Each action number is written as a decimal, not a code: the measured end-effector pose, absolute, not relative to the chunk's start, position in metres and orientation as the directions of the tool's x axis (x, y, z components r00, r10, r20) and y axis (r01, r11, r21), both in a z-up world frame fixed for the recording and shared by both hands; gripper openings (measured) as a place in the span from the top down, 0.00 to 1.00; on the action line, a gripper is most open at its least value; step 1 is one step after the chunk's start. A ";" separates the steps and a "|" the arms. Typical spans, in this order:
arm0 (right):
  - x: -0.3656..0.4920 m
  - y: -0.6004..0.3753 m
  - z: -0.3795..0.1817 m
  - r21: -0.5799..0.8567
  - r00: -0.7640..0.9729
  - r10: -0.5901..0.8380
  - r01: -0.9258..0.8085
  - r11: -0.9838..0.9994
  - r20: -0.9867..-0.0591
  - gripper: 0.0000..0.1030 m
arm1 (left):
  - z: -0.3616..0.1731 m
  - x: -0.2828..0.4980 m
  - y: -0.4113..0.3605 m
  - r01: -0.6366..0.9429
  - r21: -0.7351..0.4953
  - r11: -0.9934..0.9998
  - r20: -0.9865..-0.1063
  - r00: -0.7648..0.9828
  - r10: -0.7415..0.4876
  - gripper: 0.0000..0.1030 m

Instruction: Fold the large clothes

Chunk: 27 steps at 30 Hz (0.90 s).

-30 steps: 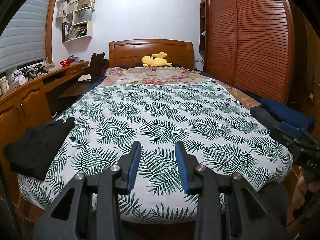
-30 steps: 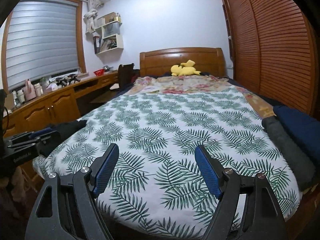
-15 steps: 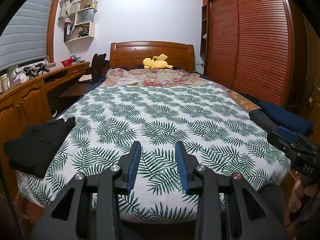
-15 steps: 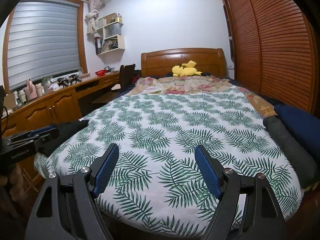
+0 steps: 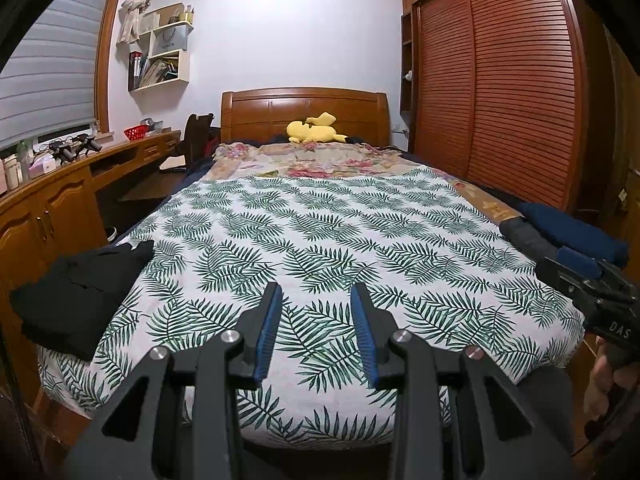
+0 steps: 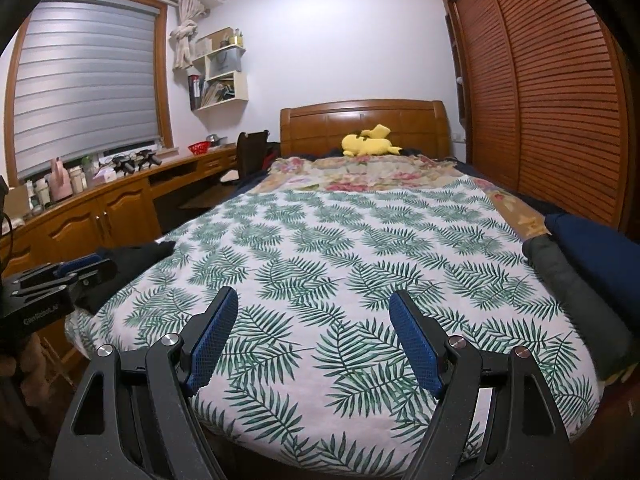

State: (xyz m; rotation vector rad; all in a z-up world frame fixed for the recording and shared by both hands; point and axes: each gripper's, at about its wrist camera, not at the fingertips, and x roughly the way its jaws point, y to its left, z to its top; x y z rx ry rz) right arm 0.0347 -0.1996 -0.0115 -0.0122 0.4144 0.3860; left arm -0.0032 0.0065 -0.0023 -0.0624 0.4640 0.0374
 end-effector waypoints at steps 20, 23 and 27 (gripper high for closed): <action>0.034 -0.197 -0.009 0.064 0.846 0.366 -0.371 0.926 -0.388 0.23 | -0.001 -0.008 0.003 -0.059 -0.052 0.997 -0.433 0.901 0.031 0.67; 0.034 -0.197 -0.008 0.065 0.845 0.367 -0.372 0.926 -0.389 0.23 | -0.001 -0.008 0.003 -0.060 -0.052 0.997 -0.433 0.901 0.031 0.67; 0.034 -0.197 -0.008 0.065 0.845 0.366 -0.371 0.926 -0.390 0.23 | -0.001 -0.008 0.004 -0.060 -0.054 0.997 -0.433 0.901 0.031 0.67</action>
